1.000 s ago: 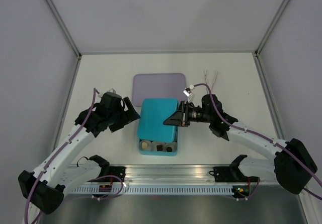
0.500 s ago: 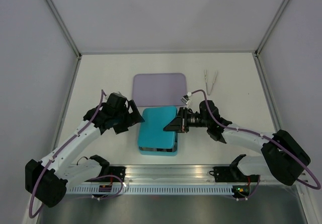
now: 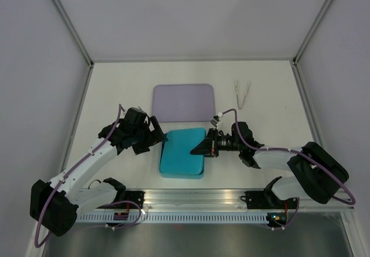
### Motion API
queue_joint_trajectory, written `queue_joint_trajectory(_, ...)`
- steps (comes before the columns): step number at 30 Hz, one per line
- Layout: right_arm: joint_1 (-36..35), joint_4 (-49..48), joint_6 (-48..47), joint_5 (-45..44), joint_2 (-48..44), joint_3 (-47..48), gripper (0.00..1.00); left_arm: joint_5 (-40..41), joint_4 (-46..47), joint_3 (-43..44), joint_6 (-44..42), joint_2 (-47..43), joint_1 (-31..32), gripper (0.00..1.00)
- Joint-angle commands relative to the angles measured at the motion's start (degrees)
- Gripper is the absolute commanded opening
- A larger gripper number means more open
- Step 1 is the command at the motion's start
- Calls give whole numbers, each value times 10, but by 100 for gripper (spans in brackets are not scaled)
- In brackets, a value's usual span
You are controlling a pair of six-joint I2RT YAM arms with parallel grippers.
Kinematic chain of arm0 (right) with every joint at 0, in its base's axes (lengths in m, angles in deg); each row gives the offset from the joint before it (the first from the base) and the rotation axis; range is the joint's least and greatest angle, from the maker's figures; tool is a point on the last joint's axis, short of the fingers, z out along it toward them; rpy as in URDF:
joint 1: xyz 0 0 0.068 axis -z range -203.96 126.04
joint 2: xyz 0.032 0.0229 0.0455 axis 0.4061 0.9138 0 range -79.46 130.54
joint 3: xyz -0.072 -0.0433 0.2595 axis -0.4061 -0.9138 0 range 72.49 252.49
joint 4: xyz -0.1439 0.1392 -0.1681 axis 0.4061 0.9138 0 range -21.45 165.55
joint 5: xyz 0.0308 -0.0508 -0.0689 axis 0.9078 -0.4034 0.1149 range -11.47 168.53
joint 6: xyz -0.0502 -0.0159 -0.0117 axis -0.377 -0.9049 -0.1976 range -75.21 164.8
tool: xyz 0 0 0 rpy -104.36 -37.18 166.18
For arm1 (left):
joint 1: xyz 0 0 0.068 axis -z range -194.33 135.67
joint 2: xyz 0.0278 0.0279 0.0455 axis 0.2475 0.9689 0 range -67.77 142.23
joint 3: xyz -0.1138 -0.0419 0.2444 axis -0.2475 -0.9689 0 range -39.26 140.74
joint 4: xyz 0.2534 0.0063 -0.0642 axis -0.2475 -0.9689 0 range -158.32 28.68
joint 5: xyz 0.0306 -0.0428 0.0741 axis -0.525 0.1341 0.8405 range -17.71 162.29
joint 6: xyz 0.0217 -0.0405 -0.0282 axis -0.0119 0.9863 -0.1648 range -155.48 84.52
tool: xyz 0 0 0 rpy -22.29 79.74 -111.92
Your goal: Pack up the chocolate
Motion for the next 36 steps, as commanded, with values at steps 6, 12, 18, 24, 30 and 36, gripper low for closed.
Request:
queue_joint_trajectory(6,18,-41,-31,11,20,1,11,-13,25,4,-26,4,-1,100)
queue_joint_trajectory(12,37,97,-108,2,-1,38,27,-15,26,16,-34,7,-1,100)
queue_joint_trajectory(18,64,165,-134,14,-5,52,45,-14,26,37,-52,27,-2,100)
queue_joint_trajectory(24,92,204,-152,12,-1,65,48,-20,26,50,-56,44,-1,100)
queue_joint_trajectory(30,115,324,-229,-25,-23,94,48,-16,28,50,-59,54,-2,100)
queue_joint_trajectory(36,120,418,-283,-72,-27,118,48,-20,31,48,-61,65,-1,100)
